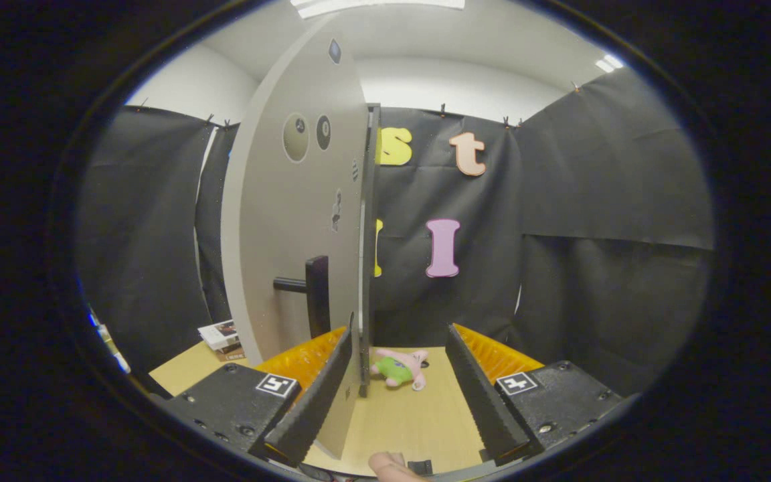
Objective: Open the shoe cabinet door, grab the shoes and put them into the shoe cabinet, then close the shoe cabinet door.
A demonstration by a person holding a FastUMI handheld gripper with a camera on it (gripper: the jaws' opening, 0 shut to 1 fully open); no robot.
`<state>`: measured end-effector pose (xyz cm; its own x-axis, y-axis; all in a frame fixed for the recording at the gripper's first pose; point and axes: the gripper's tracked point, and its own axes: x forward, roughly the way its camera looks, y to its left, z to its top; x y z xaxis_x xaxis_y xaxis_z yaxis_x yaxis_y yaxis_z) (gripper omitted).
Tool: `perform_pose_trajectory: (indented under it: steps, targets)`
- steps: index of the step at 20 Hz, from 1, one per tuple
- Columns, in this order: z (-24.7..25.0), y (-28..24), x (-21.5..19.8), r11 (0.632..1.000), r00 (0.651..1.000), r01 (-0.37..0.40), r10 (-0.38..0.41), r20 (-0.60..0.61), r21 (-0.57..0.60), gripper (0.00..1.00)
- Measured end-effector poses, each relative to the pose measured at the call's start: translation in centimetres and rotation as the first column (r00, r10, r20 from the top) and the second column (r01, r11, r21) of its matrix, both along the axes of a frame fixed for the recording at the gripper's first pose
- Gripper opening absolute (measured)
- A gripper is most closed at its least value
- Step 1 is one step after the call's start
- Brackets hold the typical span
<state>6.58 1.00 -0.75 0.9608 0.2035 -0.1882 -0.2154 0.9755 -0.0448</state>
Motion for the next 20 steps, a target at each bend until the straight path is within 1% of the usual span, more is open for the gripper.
perform_pose_trajectory:
  steps: [3, 6, 9, 13, 16, 18, 20]
  targets:
    - [0.1, 1.3, -0.5, 1.0, 1.0, 0.015, -0.015, 0.013, 0.01, 0.94]
    - [0.1, 3.1, -0.9, 1.0, 0.999, 0.018, -0.018, 0.034, -0.015, 0.94]
    - [0.1, 5.7, -1.3, 0.999, 0.999, -0.003, 0.006, 0.047, -0.045, 0.94]
    - [-0.1, 9.1, -1.4, 0.998, 0.998, -0.047, 0.049, 0.036, -0.051, 0.94]
    - [0.0, 11.5, -1.2, 0.996, 0.997, -0.064, 0.067, 0.047, -0.06, 0.94]
    - [0.0, 13.2, -0.7, 0.994, 0.995, -0.078, 0.082, 0.051, -0.071, 0.94]
    - [-0.2, 14.7, 0.1, 0.993, 0.995, -0.077, 0.081, 0.049, -0.086, 0.94]
